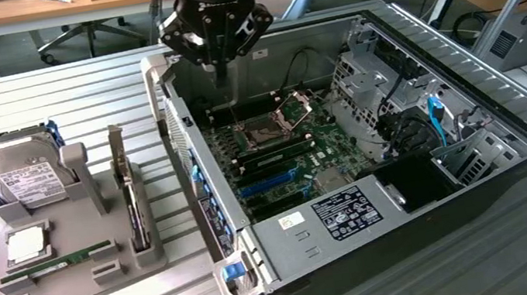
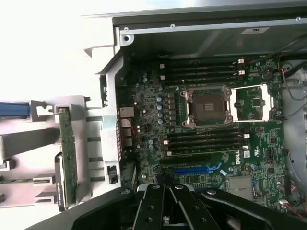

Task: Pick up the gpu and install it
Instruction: 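Reach for the gpu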

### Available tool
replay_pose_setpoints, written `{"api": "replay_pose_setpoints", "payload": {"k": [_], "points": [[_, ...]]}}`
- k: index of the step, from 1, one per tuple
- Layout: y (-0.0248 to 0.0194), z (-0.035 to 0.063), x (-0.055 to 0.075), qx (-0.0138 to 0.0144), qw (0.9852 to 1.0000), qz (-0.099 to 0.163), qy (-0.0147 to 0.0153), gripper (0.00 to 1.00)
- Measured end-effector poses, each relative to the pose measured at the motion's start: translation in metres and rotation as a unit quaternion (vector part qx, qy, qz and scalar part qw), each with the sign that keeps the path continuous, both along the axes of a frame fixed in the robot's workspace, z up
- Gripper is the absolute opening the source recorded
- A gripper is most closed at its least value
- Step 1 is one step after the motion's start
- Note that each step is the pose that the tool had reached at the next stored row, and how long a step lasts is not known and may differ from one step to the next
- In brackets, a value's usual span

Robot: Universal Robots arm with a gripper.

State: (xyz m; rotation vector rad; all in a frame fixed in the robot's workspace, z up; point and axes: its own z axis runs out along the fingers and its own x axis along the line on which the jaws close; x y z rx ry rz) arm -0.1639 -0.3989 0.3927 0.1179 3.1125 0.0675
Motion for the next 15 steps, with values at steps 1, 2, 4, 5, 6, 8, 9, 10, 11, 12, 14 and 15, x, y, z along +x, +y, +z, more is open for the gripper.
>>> {"api": "replay_pose_setpoints", "payload": {"k": [1, 2, 4, 5, 6, 8, 9, 10, 11, 12, 14, 15], "points": [[0.0000, -0.0001, -0.002, 0.0000, 1.0000, 0.000, 0.0000, 0.11], [0.0000, -0.0001, -0.006, 0.0000, 1.0000, 0.000, 0.0000, 0.11], [0.0000, -0.0003, -0.014, -0.0001, 1.0000, 0.000, 0.0000, 0.11], [0.0000, -0.0003, -0.016, -0.0001, 1.0000, 0.000, 0.0000, 0.11], [0.0000, -0.0003, -0.019, -0.0001, 1.0000, 0.000, 0.0000, 0.11], [0.0000, -0.0004, -0.024, -0.0002, 1.0000, 0.000, 0.0000, 0.11], [0.0000, -0.0005, -0.027, -0.0002, 1.0000, 0.000, 0.0000, 0.11], [0.0000, -0.0005, -0.030, -0.0002, 1.0000, 0.000, 0.0000, 0.11], [0.0000, -0.0005, -0.033, -0.0003, 1.0000, 0.000, 0.0000, 0.11], [0.0000, -0.0006, -0.036, -0.0003, 1.0000, 0.000, 0.0000, 0.11], [0.0000, -0.0006, -0.044, -0.0004, 1.0000, 0.000, 0.0000, 0.11], [0.0000, -0.0007, -0.048, -0.0004, 1.0000, 0.000, 0.0000, 0.11]]}}
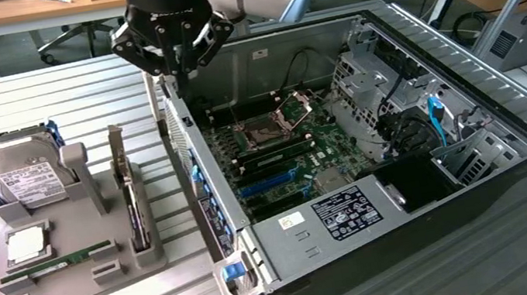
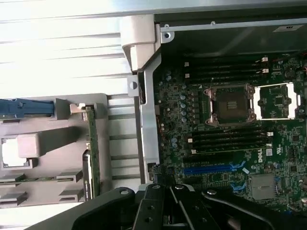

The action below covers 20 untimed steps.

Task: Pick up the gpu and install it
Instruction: 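Reach for the gpu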

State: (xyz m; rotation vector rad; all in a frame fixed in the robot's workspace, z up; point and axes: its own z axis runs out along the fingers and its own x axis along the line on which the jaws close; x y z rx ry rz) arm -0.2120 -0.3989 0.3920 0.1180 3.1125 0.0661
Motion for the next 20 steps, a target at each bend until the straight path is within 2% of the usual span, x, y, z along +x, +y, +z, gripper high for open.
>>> {"api": "replay_pose_setpoints", "payload": {"k": [3, 7, 9, 15, 20], "points": [[0.0001, -0.0002, -0.023, -0.0003, 1.0000, 0.000, 0.0000, 0.11], [0.0001, -0.0005, -0.041, -0.0003, 1.0000, 0.000, 0.0000, 0.11], [0.0002, -0.0005, -0.057, -0.0004, 1.0000, 0.000, 0.0000, 0.11], [0.0002, -0.0008, -0.081, -0.0004, 1.0000, 0.000, 0.0000, 0.11], [0.0002, -0.0009, -0.097, -0.0005, 1.0000, 0.000, 0.0000, 0.11]]}}
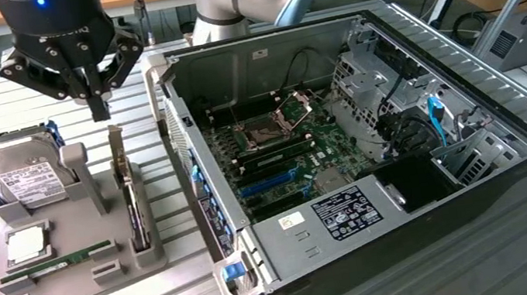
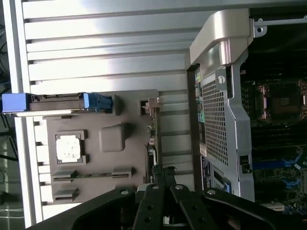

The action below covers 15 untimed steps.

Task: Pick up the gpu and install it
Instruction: 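Reach for the gpu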

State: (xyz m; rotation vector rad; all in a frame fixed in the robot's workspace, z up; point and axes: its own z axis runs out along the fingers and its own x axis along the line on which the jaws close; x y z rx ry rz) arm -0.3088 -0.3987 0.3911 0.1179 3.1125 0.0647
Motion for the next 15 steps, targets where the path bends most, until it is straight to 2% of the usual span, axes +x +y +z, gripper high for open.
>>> {"api": "replay_pose_setpoints", "payload": {"k": [2, 9, 11, 15], "points": [[0.0000, -0.0001, -0.005, 0.0000, 1.0000, 0.000, 0.0000, 0.11], [-0.0008, 0.0000, -0.005, 0.0000, 1.0000, 0.000, 0.0001, 0.11], [-0.0037, -0.0001, -0.005, 0.0000, 1.0000, 0.000, 0.0000, 0.11], [-0.0126, -0.0001, -0.005, 0.0001, 1.0000, 0.000, 0.0000, 0.11]]}}
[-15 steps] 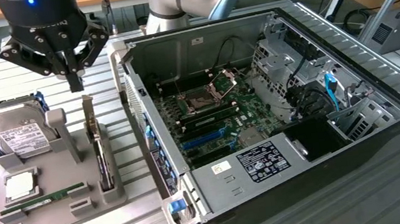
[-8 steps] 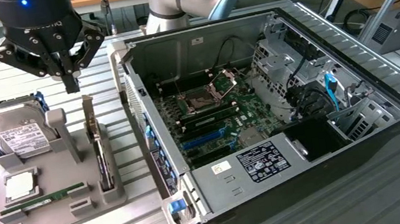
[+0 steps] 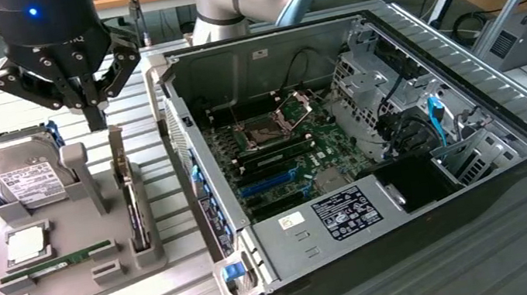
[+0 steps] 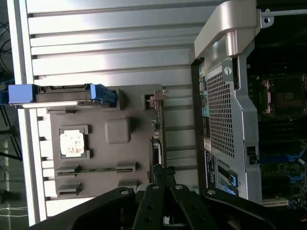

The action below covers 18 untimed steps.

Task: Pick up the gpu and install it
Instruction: 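Reach for the gpu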

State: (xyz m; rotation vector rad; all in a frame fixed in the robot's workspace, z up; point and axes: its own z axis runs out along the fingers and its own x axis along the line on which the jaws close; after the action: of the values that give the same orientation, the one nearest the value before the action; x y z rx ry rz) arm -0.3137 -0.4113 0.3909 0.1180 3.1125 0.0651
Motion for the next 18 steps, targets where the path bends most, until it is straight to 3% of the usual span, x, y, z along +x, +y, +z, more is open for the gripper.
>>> {"api": "replay_pose_setpoints", "payload": {"k": [2, 6, 18], "points": [[-0.0060, 0.0000, 0.000, 0.0001, 1.0000, 0.000, 0.0000, 0.11], [-0.0107, 0.0000, -0.002, 0.0001, 1.0000, 0.000, 0.0000, 0.11], [-0.0160, -0.0002, -0.014, 0.0001, 1.0000, 0.000, 0.0000, 0.11]]}}
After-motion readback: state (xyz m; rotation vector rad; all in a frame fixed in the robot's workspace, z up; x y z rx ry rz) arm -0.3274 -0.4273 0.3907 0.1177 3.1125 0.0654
